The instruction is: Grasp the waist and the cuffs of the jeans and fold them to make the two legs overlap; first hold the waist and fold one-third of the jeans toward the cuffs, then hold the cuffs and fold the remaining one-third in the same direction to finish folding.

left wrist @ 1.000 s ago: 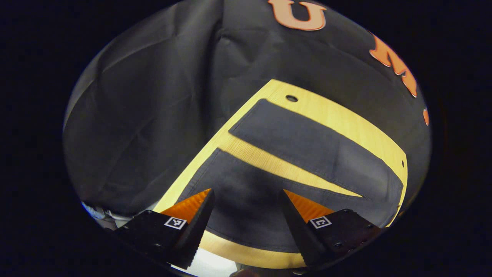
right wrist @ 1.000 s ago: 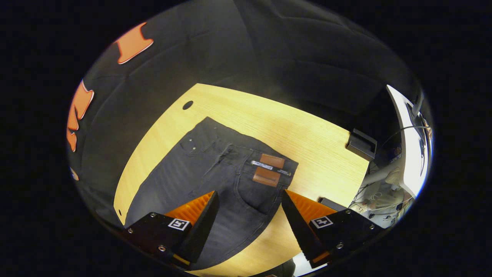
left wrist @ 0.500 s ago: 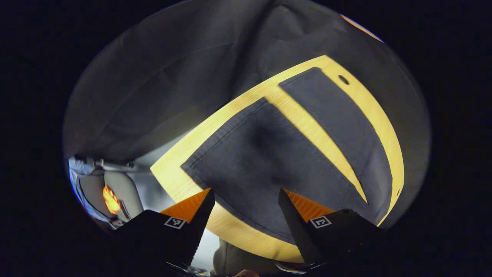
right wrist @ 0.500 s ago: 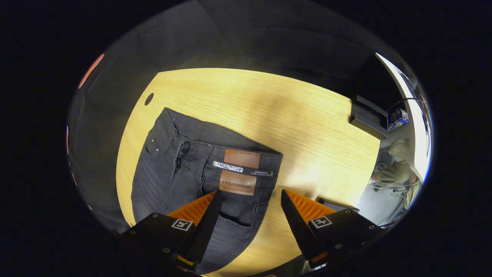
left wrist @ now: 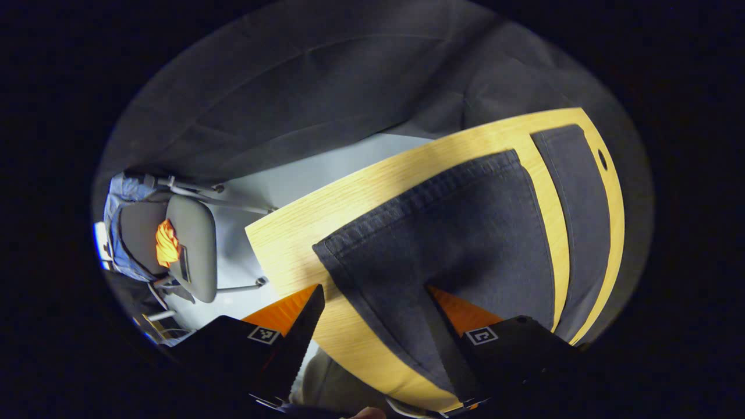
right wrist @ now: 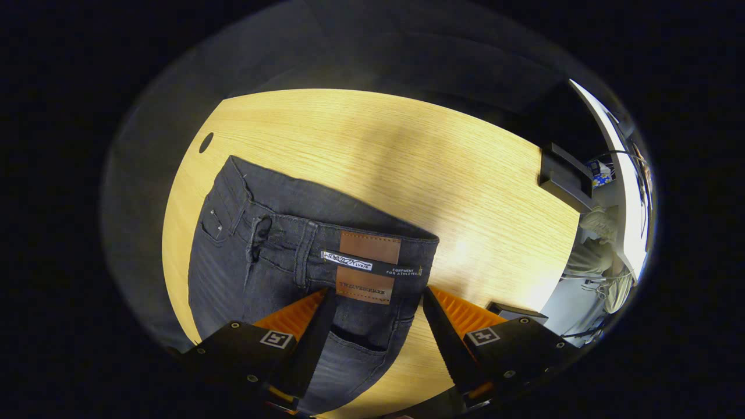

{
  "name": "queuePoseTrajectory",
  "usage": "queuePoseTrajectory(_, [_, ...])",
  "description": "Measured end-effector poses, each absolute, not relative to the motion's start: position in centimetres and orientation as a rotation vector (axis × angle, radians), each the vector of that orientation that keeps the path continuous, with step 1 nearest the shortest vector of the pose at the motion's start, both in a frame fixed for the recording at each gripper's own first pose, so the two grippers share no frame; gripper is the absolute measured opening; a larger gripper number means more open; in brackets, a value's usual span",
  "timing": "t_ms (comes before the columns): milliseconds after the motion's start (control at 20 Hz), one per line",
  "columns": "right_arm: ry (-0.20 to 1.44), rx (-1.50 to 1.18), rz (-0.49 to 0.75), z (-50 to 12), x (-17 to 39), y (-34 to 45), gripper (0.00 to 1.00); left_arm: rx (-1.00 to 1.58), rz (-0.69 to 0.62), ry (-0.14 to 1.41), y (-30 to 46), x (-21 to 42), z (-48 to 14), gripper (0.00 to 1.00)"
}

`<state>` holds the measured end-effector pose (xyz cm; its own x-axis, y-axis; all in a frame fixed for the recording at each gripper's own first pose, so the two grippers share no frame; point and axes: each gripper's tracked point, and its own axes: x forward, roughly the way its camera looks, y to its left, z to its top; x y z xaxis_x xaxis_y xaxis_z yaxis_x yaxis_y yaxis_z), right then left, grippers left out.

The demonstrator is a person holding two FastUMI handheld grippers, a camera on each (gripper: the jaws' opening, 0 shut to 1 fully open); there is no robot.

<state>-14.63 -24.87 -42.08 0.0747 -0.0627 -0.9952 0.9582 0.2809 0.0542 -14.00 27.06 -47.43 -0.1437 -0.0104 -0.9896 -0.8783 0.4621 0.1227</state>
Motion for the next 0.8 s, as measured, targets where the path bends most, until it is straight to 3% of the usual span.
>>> queuePoseTrajectory(100, [1.252, 0.927, -0.998, -42.1, -15.0, -24.9, 0.9, -0.798, 0.94, 1.499, 27.1, -14.3, -47.8, 0.98])
queuePoseTrajectory(200, [1.264, 0.887, -1.013, -42.3, -15.3, -25.0, 0.75, -0.773, 0.927, 1.471, 27.1, -14.3, -47.5, 0.98])
queuePoseTrajectory(300, [1.262, 0.868, -0.981, -42.2, -15.5, -25.0, 0.68, -0.749, 0.915, 1.456, 27.4, -14.2, -47.3, 0.98])
queuePoseTrajectory(350, [1.252, 0.9, -0.97, -42.2, -15.1, -24.7, 0.56, -0.743, 0.908, 1.452, 27.4, -14.1, -47.3, 0.94])
queuePoseTrajectory(400, [1.25, 0.93, -0.939, -42.2, -15.0, -24.6, 0.5, -0.73, 0.89, 1.449, 27.4, -13.6, -47.0, 0.9])
queuePoseTrajectory(450, [1.239, 0.966, -0.917, -42.1, -14.9, -24.5, 0.49, -0.713, 0.867, 1.45, 27.4, -13.1, -46.9, 0.78])
queuePoseTrajectory(500, [1.192, 1.044, -0.886, -42.7, -14.3, -24.3, 0.5, -0.694, 0.85, 1.432, 27.5, -12.5, -47.2, 0.74])
queuePoseTrajectory(600, [1.111, 1.198, -0.894, -42.8, -13.1, -23.9, 0.21, -0.726, 0.862, 1.354, 27.5, -11.0, -48.0, 0.27])
queuePoseTrajectory(650, [1.081, 1.242, -0.855, -42.6, -12.8, -23.5, 0.2, -0.739, 0.853, 1.343, 27.5, -10.7, -47.8, 0.04])
queuePoseTrajectory(700, [1.046, 1.273, -0.829, -42.3, -13.1, -23.7, 0.24, -0.744, 0.814, 1.321, 27.5, -10.3, -47.9, 0.04])
queuePoseTrajectory(800, [0.994, 1.356, -0.791, -41.9, -13.3, -23.6, 0.2, -0.777, 0.749, 1.293, 27.2, -9.6, -47.9, 0.04])
